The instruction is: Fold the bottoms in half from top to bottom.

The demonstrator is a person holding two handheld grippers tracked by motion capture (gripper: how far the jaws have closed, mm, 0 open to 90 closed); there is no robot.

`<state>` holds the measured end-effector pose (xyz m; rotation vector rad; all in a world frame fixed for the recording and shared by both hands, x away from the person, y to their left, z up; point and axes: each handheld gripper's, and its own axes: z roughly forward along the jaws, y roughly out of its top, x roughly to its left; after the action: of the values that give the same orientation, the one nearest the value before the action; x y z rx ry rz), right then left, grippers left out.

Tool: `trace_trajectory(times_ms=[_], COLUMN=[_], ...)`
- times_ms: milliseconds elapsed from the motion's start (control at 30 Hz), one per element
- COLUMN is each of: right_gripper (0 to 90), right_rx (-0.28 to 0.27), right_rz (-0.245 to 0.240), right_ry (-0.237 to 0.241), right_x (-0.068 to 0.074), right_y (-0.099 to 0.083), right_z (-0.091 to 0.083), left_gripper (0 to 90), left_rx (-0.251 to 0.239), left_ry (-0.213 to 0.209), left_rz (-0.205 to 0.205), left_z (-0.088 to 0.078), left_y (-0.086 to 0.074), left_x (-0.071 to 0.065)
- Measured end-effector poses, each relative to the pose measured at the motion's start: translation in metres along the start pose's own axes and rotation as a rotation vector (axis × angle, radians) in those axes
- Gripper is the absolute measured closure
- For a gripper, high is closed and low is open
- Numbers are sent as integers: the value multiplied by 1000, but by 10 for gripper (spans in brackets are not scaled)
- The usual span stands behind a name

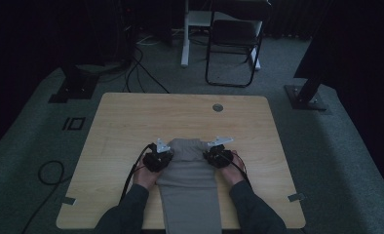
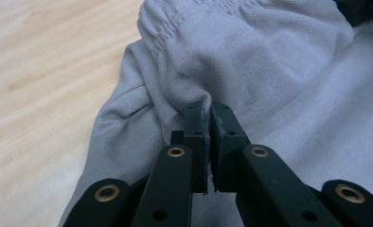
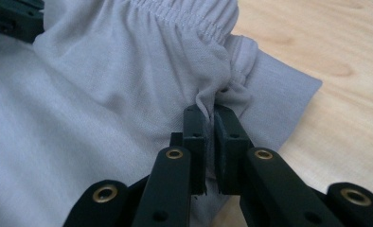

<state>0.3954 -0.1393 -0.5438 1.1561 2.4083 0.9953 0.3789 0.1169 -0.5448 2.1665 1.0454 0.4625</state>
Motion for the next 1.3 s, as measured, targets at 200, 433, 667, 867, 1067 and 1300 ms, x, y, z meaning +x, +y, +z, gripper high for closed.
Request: trace_trajectory(times_ms=[200, 433, 667, 867, 1067, 1300], right_gripper=[855, 855, 864, 872, 872, 872], right_rx=[-8, 11, 22, 14, -59, -149], right_rz=[31, 27, 55, 61, 29, -20], right_ry=[-38, -109, -156, -167, -163, -160], right_x=[-18, -34, -47, -48, -44, -36], right_y=[15, 35, 50, 54, 61, 72], right_z=[14, 29, 42, 40, 16, -17], left_gripper=[862, 862, 861, 861, 863, 863], left_rx=[0, -12, -6, -19, -100, -200], left_ry=[37, 59, 85, 78, 76, 69], left_rz=[7, -14, -32, -48, -55, -7], left_z=[20, 41, 54, 49, 21, -22], left_y=[19, 38, 53, 56, 67, 78], left_x=[13, 26, 33, 37, 44, 39])
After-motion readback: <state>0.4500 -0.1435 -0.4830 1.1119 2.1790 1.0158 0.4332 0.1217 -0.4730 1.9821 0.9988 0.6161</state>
